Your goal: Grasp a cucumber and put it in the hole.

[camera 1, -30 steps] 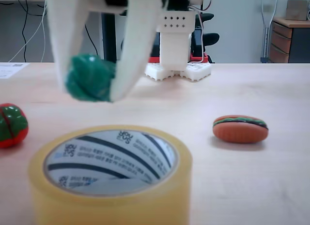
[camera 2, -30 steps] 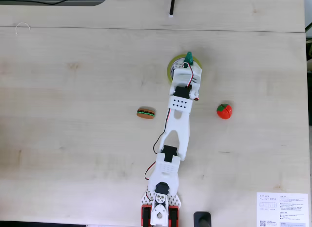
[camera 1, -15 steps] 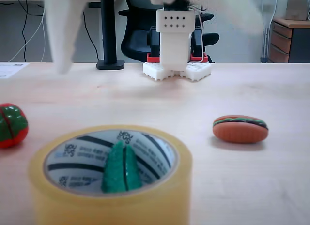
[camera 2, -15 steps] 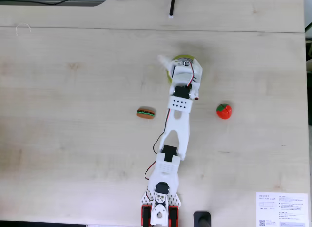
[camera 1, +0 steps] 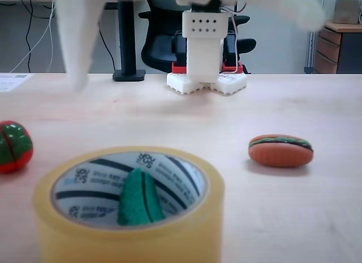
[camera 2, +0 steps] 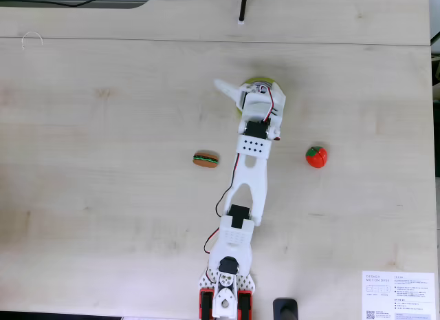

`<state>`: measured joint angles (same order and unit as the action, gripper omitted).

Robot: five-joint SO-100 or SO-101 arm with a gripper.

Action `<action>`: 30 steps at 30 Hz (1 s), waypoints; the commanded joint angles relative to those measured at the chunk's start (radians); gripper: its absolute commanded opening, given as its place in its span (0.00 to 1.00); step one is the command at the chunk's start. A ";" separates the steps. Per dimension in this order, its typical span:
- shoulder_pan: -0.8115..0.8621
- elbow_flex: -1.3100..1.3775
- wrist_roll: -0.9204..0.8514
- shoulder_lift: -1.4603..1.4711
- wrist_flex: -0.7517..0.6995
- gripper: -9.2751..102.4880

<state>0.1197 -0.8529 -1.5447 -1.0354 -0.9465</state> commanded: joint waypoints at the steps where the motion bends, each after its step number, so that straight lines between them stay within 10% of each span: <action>1: 0.015 0.091 0.003 -0.083 -0.057 0.46; 13: 0.066 0.071 0.002 -0.276 -0.506 0.25; 30: 0.081 -0.937 -0.002 -1.023 -0.282 0.21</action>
<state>0.1979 -1.6490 -1.5447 -1.8653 -1.2901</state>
